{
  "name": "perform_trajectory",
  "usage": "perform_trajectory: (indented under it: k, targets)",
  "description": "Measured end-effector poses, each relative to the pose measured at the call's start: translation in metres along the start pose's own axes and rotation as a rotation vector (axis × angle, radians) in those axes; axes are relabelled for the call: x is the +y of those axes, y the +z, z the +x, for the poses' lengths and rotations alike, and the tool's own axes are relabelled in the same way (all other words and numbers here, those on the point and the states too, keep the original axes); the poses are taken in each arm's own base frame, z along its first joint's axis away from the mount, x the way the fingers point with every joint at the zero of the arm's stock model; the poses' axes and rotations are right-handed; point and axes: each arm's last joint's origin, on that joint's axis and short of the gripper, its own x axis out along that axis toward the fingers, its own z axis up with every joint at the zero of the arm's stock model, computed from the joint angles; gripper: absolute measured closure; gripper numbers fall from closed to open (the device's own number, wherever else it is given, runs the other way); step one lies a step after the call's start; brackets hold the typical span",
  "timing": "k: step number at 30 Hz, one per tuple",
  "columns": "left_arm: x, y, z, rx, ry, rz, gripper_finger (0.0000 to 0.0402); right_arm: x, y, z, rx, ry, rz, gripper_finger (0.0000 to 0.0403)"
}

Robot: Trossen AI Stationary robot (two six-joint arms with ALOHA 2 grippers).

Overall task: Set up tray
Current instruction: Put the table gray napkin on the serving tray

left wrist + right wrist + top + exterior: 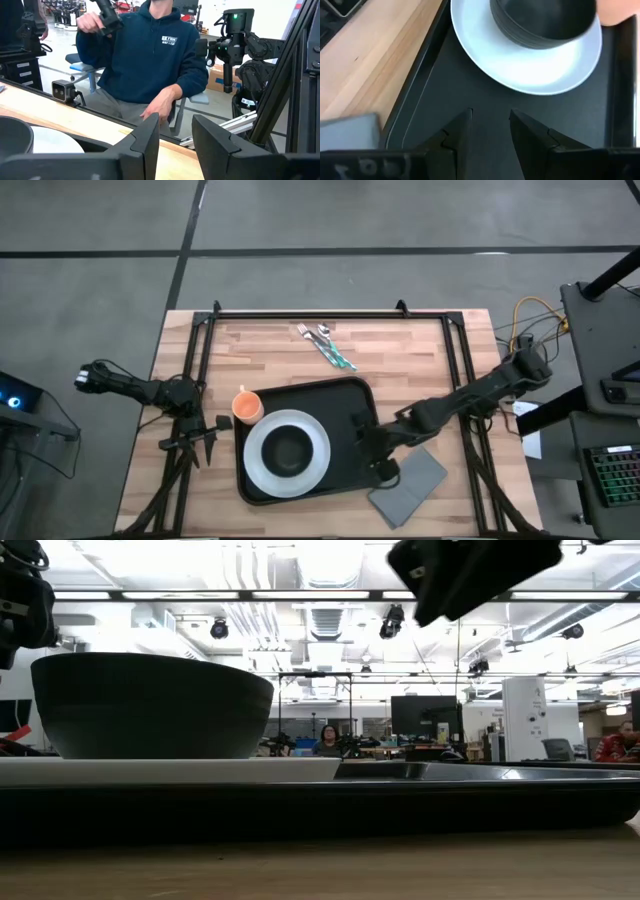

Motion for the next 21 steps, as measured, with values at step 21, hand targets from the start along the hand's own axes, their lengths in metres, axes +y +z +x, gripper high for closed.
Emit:
perform_trajectory:
  k: [21]
  targets:
    - [0.0,0.0,0.0,0.0,0.0,0.0,0.0304,0.006,-0.066,-0.014,0.031,0.006,0.111,0.0284]
